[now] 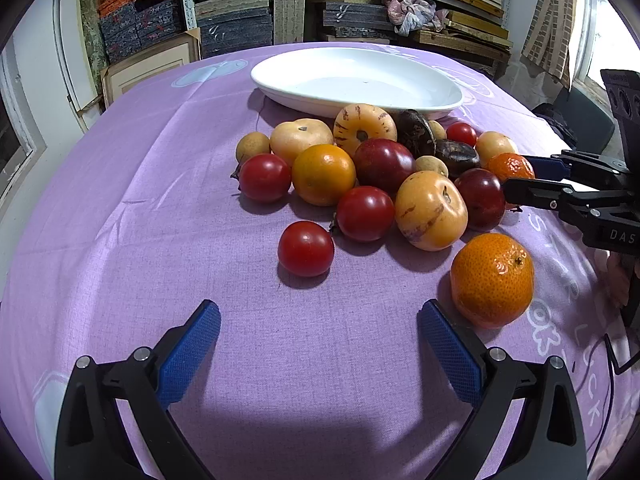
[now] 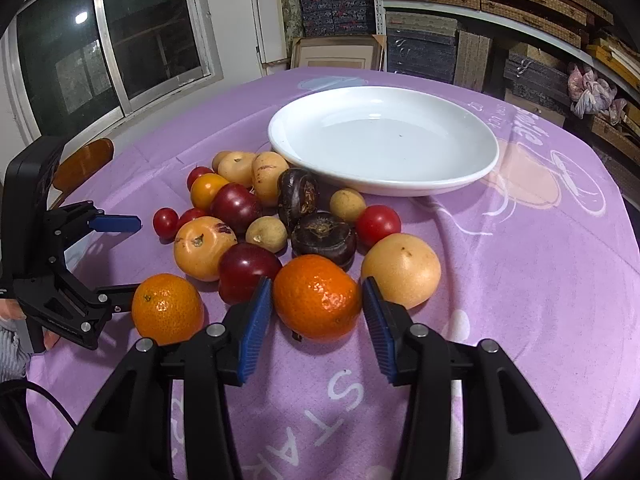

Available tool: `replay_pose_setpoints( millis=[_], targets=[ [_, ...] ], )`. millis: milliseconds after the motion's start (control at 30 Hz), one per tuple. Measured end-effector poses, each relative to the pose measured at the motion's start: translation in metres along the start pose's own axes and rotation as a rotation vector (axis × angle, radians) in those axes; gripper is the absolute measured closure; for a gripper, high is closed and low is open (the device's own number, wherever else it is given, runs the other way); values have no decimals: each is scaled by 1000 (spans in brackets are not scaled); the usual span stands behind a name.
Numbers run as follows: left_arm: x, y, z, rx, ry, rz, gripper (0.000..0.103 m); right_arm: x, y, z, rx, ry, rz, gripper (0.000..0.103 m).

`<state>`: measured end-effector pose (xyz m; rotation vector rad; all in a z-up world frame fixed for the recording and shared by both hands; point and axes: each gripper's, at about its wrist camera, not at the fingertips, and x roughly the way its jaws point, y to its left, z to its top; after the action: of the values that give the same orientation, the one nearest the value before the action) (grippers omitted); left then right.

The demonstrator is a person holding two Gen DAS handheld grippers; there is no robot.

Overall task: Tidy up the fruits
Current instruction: 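Grasp the tangerine with the right tool while the left tool grasps a red cherry tomato, then carry both fruits onto the white plate and open both tools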

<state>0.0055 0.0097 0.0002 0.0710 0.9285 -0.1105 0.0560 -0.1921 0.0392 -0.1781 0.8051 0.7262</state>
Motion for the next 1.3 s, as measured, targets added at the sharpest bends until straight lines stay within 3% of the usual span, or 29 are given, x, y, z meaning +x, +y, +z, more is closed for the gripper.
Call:
replay_pose_setpoints(
  millis=[100, 467, 567, 600, 633, 667, 700, 733, 867, 967, 1300],
  targets=[
    [-1, 0, 0, 13, -1, -7, 3, 7, -5, -2, -3, 52, 16, 59],
    [2, 4, 4, 31, -5, -33, 3, 5, 3, -3, -53, 29, -8, 60],
    [-2, 9, 10, 12, -49, -48, 3, 7, -2, -3, -27, 40, -2, 60],
    [-3, 8, 12, 20, -66, -42, 6, 7, -5, -3, -17, 42, 8, 60],
    [-4, 7, 14, 30, -77, -32, 20, 8, -8, -2, -5, 43, 18, 60],
    [-2, 6, 16, 34, -74, -29, 28, 8, -11, -2, 7, 47, 27, 60],
    [1, 6, 17, 31, -65, -30, 50, 9, -13, -2, 19, 50, 36, 60],
    [3, 7, 19, 24, -54, -44, 62, 9, -15, -2, 29, 49, 44, 60],
    [2, 9, 21, 11, -60, -73, 63, 9, -18, -2, 45, 48, 53, 60],
    [0, 4, 20, 33, -67, -48, 76, 8, -18, -2, 44, 48, 53, 60],
    [-22, -14, 14, 82, -171, -29, 77, -1, -20, -5, 56, 12, 56, 61]
  ],
)
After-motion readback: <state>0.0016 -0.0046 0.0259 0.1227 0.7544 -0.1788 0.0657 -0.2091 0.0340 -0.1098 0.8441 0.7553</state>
